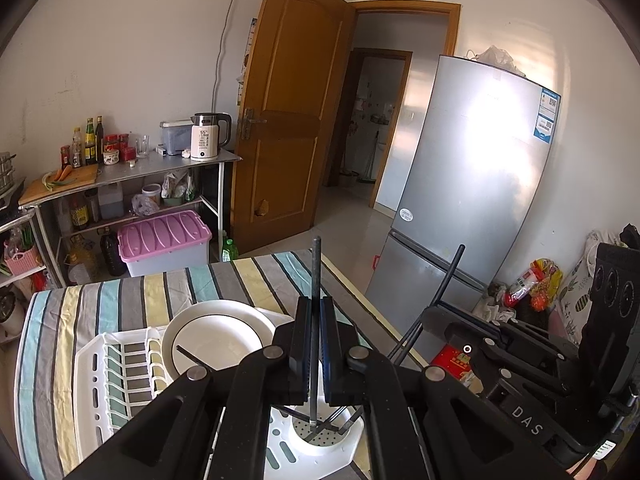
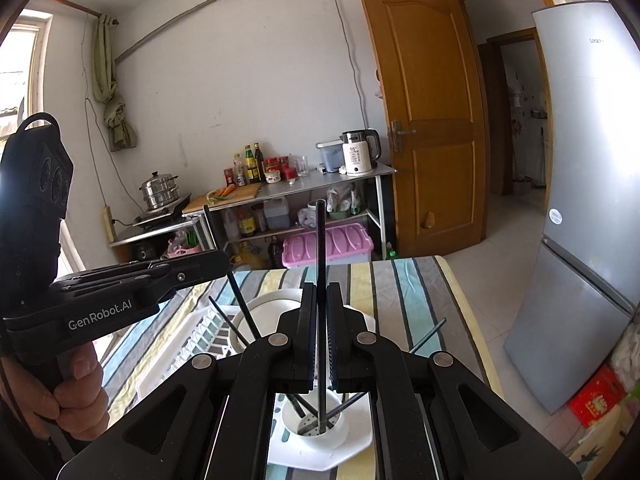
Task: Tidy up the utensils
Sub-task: 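Insert the chopsticks into the white cup and open both tools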
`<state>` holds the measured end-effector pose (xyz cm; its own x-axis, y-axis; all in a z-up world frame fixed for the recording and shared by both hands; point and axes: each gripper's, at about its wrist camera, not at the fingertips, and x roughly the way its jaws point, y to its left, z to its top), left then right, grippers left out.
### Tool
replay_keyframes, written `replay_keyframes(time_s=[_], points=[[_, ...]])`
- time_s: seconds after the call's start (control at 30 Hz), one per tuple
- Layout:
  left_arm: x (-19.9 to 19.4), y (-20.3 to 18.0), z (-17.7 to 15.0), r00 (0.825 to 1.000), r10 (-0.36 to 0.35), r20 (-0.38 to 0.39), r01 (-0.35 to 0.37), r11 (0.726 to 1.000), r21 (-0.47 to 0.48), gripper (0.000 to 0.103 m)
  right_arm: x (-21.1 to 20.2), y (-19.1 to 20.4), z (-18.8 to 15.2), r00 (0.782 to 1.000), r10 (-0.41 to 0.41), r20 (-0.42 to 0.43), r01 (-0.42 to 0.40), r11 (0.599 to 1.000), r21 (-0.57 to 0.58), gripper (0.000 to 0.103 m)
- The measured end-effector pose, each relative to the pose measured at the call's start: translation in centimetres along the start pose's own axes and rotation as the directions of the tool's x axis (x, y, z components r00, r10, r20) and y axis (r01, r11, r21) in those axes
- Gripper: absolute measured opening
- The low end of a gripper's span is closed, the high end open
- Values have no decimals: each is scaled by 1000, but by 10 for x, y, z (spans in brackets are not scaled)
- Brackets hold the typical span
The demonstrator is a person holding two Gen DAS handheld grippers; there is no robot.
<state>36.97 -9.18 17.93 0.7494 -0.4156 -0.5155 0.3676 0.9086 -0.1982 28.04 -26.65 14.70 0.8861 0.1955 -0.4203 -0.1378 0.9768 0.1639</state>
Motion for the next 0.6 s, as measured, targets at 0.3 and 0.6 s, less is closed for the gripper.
replay_keyframes(time_s=[0.3,0.6], points=[[34,15,-23,997,14,-76,-16,999,-27,3,27,-13,-20,997,-7,-74,9,1000,25,5],[44,28,-27,995,49,-90,-53,998,-43,4,35,-23,-23,995,-20,-98,25,999,48,5]])
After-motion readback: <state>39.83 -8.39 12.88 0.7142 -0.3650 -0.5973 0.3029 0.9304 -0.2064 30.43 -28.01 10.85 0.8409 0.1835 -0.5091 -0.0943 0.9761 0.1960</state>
